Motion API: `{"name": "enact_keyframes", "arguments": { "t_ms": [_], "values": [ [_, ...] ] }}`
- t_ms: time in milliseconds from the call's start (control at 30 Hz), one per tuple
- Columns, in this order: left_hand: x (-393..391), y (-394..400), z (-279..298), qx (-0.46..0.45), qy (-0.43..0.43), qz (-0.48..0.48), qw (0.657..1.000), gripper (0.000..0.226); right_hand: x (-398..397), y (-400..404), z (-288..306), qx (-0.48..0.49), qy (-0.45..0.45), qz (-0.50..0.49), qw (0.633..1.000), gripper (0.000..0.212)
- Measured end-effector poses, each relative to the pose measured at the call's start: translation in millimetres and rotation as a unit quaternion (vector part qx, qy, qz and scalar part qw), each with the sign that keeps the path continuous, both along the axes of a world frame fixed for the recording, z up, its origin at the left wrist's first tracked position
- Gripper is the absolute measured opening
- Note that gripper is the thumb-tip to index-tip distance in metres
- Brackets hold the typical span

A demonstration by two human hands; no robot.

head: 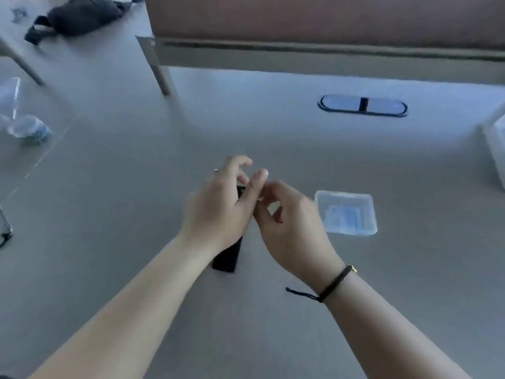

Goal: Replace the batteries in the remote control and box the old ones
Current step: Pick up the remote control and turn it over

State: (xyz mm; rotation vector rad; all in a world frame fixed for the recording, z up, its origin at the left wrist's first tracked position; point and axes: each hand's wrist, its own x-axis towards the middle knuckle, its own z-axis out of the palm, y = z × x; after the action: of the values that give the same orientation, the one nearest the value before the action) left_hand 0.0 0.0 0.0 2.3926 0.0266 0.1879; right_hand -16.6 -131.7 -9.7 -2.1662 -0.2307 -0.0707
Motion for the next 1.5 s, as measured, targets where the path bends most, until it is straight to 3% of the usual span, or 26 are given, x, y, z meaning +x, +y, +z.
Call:
{"name": "enact_keyframes", "arguments": {
  "t_ms": [100, 233, 367, 467, 667, 900, 1067, 1200, 1333, 1500],
  "values": [
    [-5, 4, -34, 0.085, -0.068, 0.038, 0.993, 0.043, -6, 13, -36, -0.019, -0.048, -0.046, 0.998, 0.013],
    [-21, 12, -55, 0.07, -0.125, 0.088, 0.986, 0.038, -17, 20, -53, -0.04, -0.122, -0.053, 0.99, 0.019],
    [-35, 11, -49, 0.11, -0.106, 0.107, 0.982, 0.041, -26, 11, -52, -0.091, -0.108, -0.027, 0.99, 0.038],
    [-60, 3, -54, 0.131, -0.06, 0.083, 0.986, 0.043, -48, 1, -51, -0.137, -0.104, -0.048, 0.984, 0.029],
    [-72, -1, -54, 0.183, -0.051, 0.097, 0.977, 0.048, -65, 1, -49, -0.183, -0.089, -0.058, 0.977, 0.021],
    [-67, -1, -63, 0.161, -0.097, 0.073, 0.98, 0.044, -59, -2, -51, -0.151, -0.072, -0.063, 0.984, 0.018],
    [-63, 1, -61, 0.01, -0.101, 0.041, 0.994, 0.053, -51, -3, -49, -0.139, -0.058, -0.064, 0.987, 0.035],
    [-58, 5, -58, -0.149, -0.099, 0.021, 0.984, 0.029, -47, -3, -48, -0.118, -0.034, -0.049, 0.991, 0.046],
    [-52, 1, -52, -0.394, -0.031, 0.008, 0.919, 0.033, -46, -4, -46, -0.119, -0.02, -0.035, 0.992, 0.042],
    [-51, -10, -46, -0.552, 0.02, -0.041, 0.833, 0.025, -38, -5, -44, -0.115, -0.025, 0.0, 0.993, 0.061]
  ]
}}
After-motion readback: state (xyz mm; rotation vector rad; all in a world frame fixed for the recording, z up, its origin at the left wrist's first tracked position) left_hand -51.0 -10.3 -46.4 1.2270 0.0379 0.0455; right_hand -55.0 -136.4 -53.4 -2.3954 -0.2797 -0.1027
